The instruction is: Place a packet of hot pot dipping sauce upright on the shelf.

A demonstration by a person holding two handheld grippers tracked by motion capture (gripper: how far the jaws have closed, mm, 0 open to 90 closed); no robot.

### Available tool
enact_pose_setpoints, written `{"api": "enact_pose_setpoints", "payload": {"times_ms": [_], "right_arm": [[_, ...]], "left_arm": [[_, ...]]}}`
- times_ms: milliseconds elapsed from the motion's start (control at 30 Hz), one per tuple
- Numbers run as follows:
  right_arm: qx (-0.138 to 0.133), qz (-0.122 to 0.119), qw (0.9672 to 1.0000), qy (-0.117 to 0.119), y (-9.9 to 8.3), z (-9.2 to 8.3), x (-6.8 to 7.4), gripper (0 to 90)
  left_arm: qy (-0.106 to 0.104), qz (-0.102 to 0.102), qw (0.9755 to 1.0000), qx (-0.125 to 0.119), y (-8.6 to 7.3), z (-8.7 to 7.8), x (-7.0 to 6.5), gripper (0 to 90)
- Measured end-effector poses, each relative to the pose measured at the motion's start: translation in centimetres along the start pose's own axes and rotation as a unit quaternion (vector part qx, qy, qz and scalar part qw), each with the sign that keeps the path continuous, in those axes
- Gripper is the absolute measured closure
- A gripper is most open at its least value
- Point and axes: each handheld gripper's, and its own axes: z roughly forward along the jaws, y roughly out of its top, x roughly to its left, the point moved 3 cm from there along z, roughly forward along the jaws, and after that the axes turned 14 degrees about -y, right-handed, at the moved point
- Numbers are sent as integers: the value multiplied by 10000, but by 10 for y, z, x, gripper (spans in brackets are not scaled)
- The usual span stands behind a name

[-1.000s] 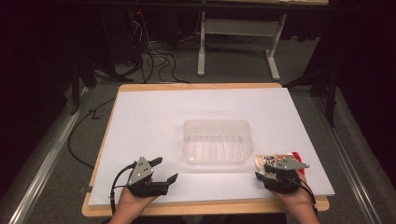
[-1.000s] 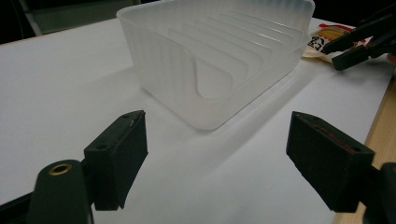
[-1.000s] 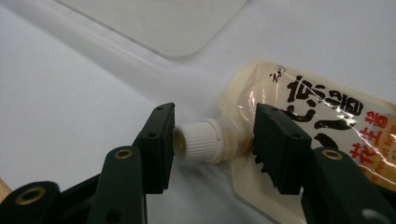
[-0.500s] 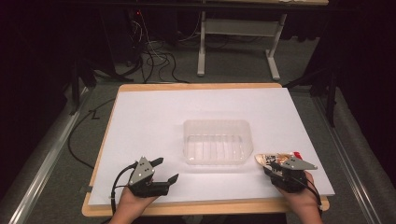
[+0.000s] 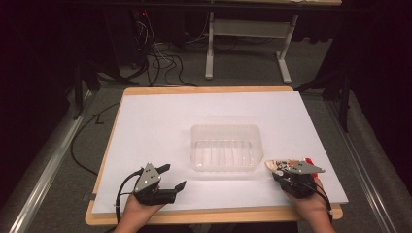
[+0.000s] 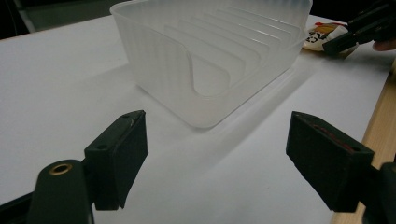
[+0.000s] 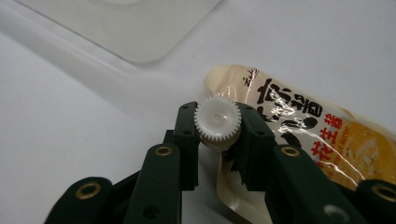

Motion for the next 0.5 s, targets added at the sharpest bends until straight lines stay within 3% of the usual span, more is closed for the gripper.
{"api": "enact_pose_setpoints", "payload": {"times_ms": [300, 500], "right_arm": [[-441, 158, 9989, 83, 7, -19, -10, 740], [-882, 326, 9956, 27, 14, -37, -21, 740]], "left_arm": [[-11, 21, 10000, 14, 0, 0, -1, 211], [-8, 2, 10000, 9, 0, 0, 0, 211]]}}
